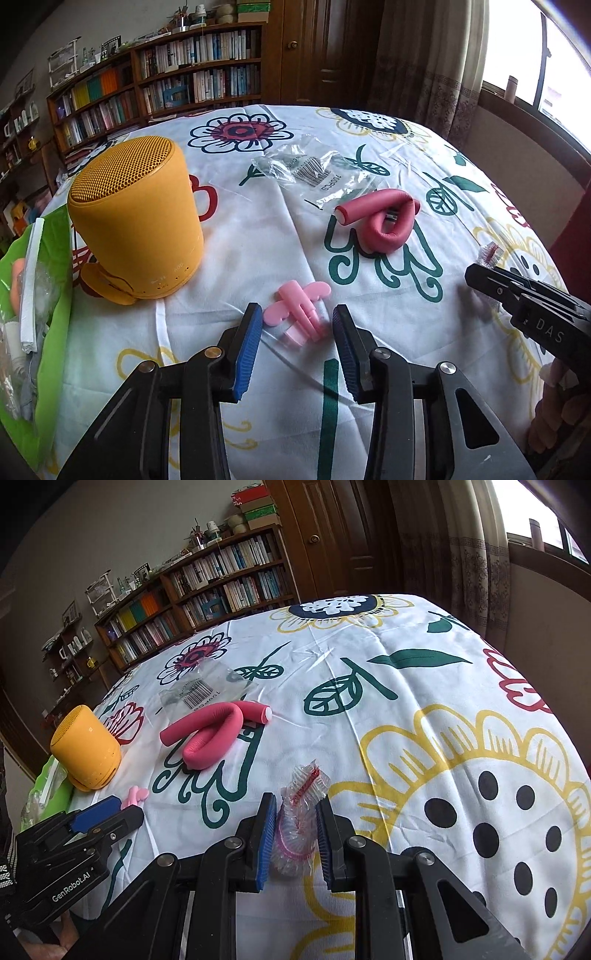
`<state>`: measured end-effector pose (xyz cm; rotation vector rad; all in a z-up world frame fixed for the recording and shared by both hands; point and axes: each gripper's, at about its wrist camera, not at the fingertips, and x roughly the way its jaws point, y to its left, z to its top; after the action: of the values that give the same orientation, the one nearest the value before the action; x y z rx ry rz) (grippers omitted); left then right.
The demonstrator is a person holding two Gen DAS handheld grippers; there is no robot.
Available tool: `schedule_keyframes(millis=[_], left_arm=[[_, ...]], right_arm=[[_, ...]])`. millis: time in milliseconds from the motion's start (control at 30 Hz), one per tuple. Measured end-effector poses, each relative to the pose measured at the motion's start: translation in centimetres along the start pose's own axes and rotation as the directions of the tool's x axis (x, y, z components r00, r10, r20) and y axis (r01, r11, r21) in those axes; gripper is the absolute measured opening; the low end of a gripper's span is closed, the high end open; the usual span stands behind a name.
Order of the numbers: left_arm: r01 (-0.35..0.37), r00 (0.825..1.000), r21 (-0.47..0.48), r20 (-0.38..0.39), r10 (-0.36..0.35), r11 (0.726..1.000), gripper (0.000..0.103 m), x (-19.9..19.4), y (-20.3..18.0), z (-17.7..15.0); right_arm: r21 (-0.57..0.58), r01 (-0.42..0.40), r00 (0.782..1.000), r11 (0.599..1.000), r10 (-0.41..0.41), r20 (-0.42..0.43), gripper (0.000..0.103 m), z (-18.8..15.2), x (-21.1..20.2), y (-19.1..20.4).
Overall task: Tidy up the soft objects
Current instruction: 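Close the left tool on the pink plastic clip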
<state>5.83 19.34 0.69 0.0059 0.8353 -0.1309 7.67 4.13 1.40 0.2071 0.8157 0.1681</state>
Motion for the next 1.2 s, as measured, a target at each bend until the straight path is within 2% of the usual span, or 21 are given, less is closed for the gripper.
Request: schedule_keyframes(millis=[133,267,300,333,567,1200], left_arm=[[-0.002,1.0,0.001,0.016,0.002,1.0,0.026,-0.1,0.1,-0.2],[0.01,1.0,-0.005,0.023,-0.01,1.0,0.022,-0.4,0.2,-0.5],[0.015,1.0,-0.005,0.023,-0.015,1.0,0.014,-0.4,0.1,-0.5],[0.02,1.0,-0.005,0.022,-0.02,1.0,0.013,-0.5,0.1,-0.6],[0.035,0.999,-0.012,0.029,-0.034,0.999,0.012,-1.2,0.2,-1.2],[0.048,0.998,-0.011,0.041,-0.048,0.999,0.012,-2.9,-0.2,-1.7]], right_arm=[[0.0,0.0,1.0,1.0,0.0,0.0,0.023,0.0,0.0,0.0],[0.0,0.0,1.0,1.0,0.0,0.0,0.023,0.0,0.0,0.0],[0.0,0.0,1.0,1.0,0.0,0.0,0.023,0.0,0.0,0.0],[0.0,0.0,1.0,1.0,0.0,0.0,0.023,0.0,0.0,0.0],[0.01,-0.002,1.0,1.0,0.002,0.003,0.02,-0.1,-0.1,-0.2],[0.029,-0.014,1.0,0.999,0.014,0.009,0.019,-0.2,-0.3,-0.6]])
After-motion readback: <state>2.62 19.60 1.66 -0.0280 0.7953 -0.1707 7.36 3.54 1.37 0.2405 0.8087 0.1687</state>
